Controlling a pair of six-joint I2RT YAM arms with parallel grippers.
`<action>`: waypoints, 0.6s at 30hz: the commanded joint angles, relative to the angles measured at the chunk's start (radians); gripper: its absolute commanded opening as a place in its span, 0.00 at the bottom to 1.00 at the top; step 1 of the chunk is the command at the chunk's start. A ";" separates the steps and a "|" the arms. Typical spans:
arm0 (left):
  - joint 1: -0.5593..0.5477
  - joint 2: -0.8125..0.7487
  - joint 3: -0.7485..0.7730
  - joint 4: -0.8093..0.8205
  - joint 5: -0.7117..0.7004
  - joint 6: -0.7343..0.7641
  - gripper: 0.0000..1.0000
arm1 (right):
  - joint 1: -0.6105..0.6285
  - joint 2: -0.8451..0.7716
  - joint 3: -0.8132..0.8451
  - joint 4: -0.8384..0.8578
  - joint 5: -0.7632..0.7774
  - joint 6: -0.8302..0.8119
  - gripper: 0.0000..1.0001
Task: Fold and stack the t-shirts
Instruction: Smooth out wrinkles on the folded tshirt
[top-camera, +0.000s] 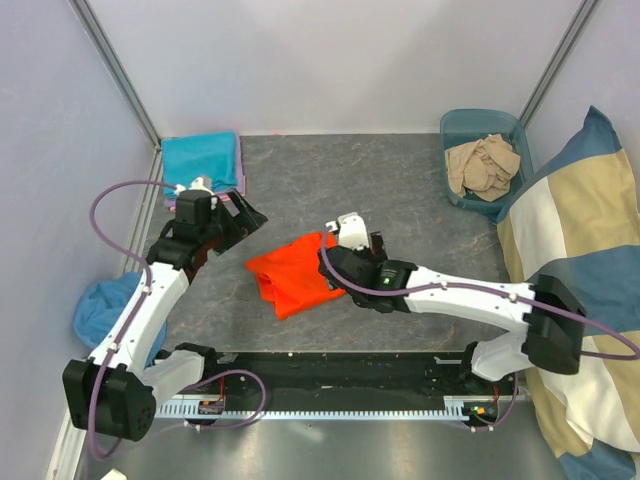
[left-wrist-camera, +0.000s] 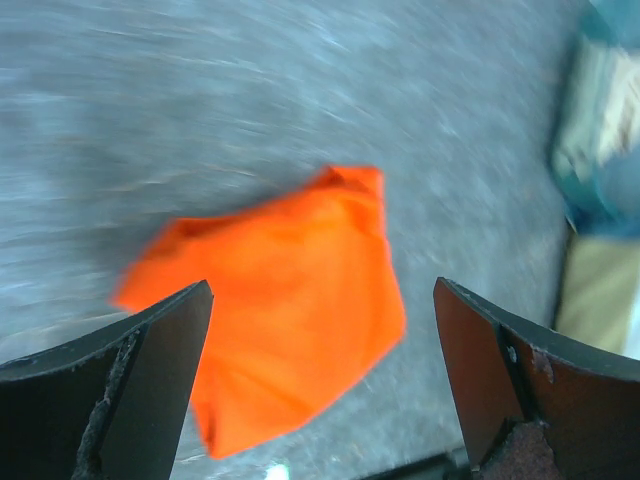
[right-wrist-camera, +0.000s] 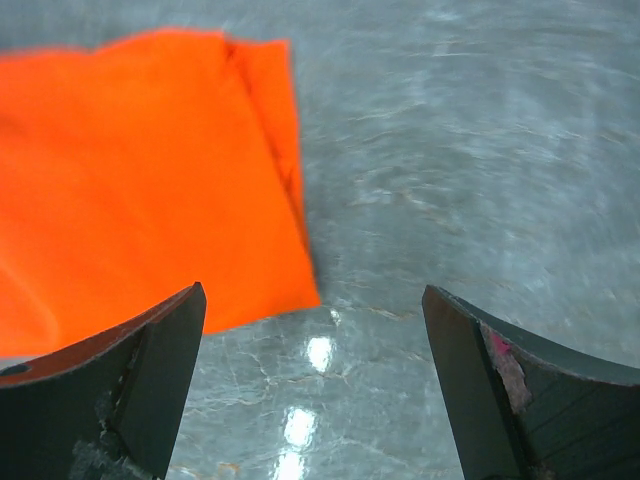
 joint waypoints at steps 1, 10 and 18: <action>0.088 -0.046 0.012 -0.085 -0.013 0.063 1.00 | -0.048 0.069 0.027 0.172 -0.210 -0.284 0.98; 0.125 -0.068 -0.009 -0.095 0.036 0.066 1.00 | -0.148 0.279 0.145 0.303 -0.750 -0.540 0.98; 0.136 -0.079 -0.037 -0.095 0.047 0.071 1.00 | -0.166 0.397 0.325 0.240 -0.913 -0.658 0.98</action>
